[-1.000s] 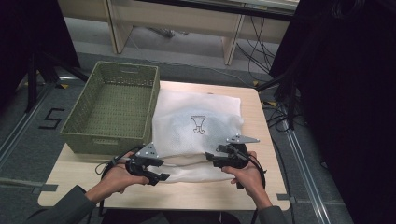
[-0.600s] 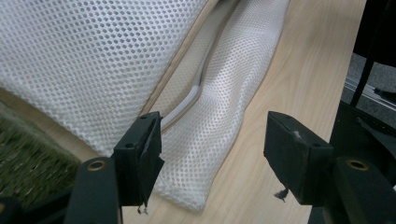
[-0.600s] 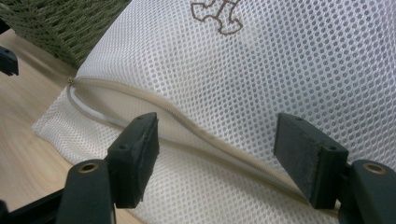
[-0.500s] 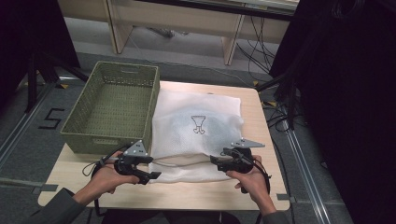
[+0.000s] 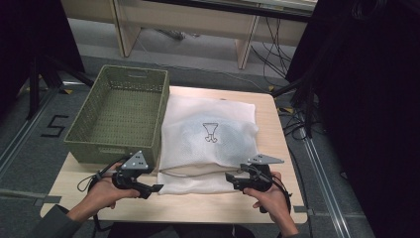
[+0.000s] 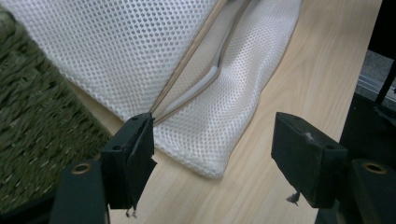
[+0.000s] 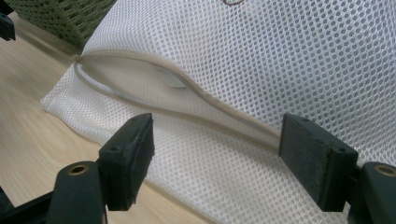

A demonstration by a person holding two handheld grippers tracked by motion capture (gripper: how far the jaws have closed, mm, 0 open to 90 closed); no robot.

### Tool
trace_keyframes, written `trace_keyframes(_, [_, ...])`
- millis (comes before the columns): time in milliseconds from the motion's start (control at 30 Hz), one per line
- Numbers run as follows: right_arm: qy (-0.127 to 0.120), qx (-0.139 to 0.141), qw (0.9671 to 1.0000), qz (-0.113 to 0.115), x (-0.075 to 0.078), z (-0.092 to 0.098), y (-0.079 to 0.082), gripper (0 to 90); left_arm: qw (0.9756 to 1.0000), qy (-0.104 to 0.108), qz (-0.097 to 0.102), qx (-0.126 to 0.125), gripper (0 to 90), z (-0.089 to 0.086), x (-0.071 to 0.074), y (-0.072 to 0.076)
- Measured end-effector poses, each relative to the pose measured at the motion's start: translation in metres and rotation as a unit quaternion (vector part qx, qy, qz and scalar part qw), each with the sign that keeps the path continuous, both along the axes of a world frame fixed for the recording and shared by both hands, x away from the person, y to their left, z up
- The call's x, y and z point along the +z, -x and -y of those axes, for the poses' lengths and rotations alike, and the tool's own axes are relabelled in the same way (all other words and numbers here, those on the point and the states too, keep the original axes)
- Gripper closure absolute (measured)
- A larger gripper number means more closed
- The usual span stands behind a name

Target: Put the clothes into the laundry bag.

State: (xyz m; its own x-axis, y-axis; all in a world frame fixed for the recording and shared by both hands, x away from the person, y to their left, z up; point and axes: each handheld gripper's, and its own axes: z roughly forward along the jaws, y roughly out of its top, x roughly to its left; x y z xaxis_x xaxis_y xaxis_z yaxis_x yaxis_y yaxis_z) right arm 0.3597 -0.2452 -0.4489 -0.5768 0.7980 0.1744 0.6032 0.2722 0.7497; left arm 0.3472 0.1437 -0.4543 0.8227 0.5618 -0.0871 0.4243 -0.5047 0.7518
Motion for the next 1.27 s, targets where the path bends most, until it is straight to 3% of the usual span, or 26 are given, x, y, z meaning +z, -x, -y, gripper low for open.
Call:
trace_keyframes(33, [0.0, -0.005, 0.9999, -0.009, 0.001, 0.0, 0.002, 27.1, 1.0, 0.006, 0.0, 0.006, 29.3, 0.0, -0.001, 0.001])
trace_keyframes(67, [0.005, 0.004, 1.0, 0.005, 0.0, 0.002, 0.001, 26.6, 1.0, -0.007, 0.006, -0.002, 29.1, -0.002, -0.001, 0.002])
trace_keyframes(167, [0.003, 0.001, 1.0, 0.001, 0.0, 0.003, 0.007, 25.4, 1.0, -0.007, 0.002, -0.005, 28.0, -0.003, -0.002, 0.005])
trace_keyframes(200, [-0.011, -0.007, 0.9999, -0.006, -0.001, 0.001, 0.009, 24.7, 1.0, -0.003, 0.005, -0.002, 27.8, -0.003, -0.002, 0.006])
trace_keyframes(233, [0.003, 0.005, 1.0, 0.003, -0.001, 0.004, 0.009, 23.7, 1.0, -0.005, 0.002, 0.002, 27.0, -0.003, -0.002, 0.007])
trace_keyframes(267, [0.002, 0.007, 1.0, 0.002, -0.002, 0.005, 0.01, 23.3, 0.9999, -0.014, -0.001, -0.004, 26.7, -0.005, -0.001, 0.008])
trace_keyframes(300, [0.001, 0.008, 1.0, 0.004, -0.003, 0.005, 0.012, 22.9, 0.9999, -0.005, -0.012, 0.003, 26.7, -0.004, -0.002, 0.009])
trace_keyframes(367, [-0.001, 0.005, 1.0, -0.005, -0.003, 0.005, 0.016, 22.4, 0.9997, -0.014, -0.021, 0.001, 25.9, -0.005, -0.003, 0.012])
trace_keyframes(400, [0.015, 0.009, 0.9998, 0.004, -0.003, 0.007, 0.017, 22.3, 0.9996, -0.022, -0.016, -0.004, 24.9, -0.005, -0.003, 0.012])
trace_keyframes(567, [0.023, 0.01, 0.9997, -0.008, -0.006, 0.007, 0.027, 20.5, 0.9995, -0.025, -0.02, 0.002, 21.1, -0.004, -0.005, 0.016])
trace_keyframes(700, [0.029, 0.013, 0.9995, -0.004, -0.006, 0.007, 0.034, 20.5, 0.9994, -0.029, -0.02, 0.002, 20.0, -0.004, -0.006, 0.017])
trace_keyframes(767, [0.018, 0.005, 0.9997, -0.013, -0.006, 0.005, 0.041, 20.5, 0.9993, -0.035, -0.013, -0.006, 19.9, -0.005, -0.005, 0.017])
trace_keyframes(800, [0.027, 0.01, 0.9996, 0.0, -0.006, 0.007, 0.041, 20.6, 0.9993, -0.036, -0.013, -0.006, 19.9, -0.005, -0.006, 0.017])
trace_keyframes(900, [0.024, 0.009, 0.9996, -0.009, -0.005, 0.008, 0.045, 20.5, 0.9992, -0.036, -0.017, -0.002, 19.5, -0.005, -0.006, 0.017])
trace_keyframes(967, [0.02, 0.004, 0.9997, -0.011, -0.006, 0.008, 0.047, 20.5, 0.9992, -0.036, -0.018, -0.002, 19.6, -0.005, -0.006, 0.017])
trace_keyframes(1033, [0.032, 0.011, 0.9994, 0.005, -0.006, 0.01, 0.045, 20.5, 0.9991, -0.037, -0.02, 0.001, 19.7, -0.004, -0.006, 0.017])
trace_keyframes(1167, [0.033, 0.018, 0.9993, 0.006, -0.007, 0.012, 0.044, 20.6, 0.9989, -0.043, -0.015, -0.009, 19.9, -0.005, -0.006, 0.016])
trace_keyframes(1200, [0.026, 0.007, 0.9996, -0.003, -0.006, 0.012, 0.045, 20.6, 0.999, -0.04, -0.017, -0.008, 19.9, -0.005, -0.006, 0.016])
trace_keyframes(1267, [0.029, 0.008, 0.9995, 0.006, -0.007, 0.014, 0.043, 20.6, 0.999, -0.039, -0.021, -0.004, 20.1, -0.006, -0.006, 0.016])
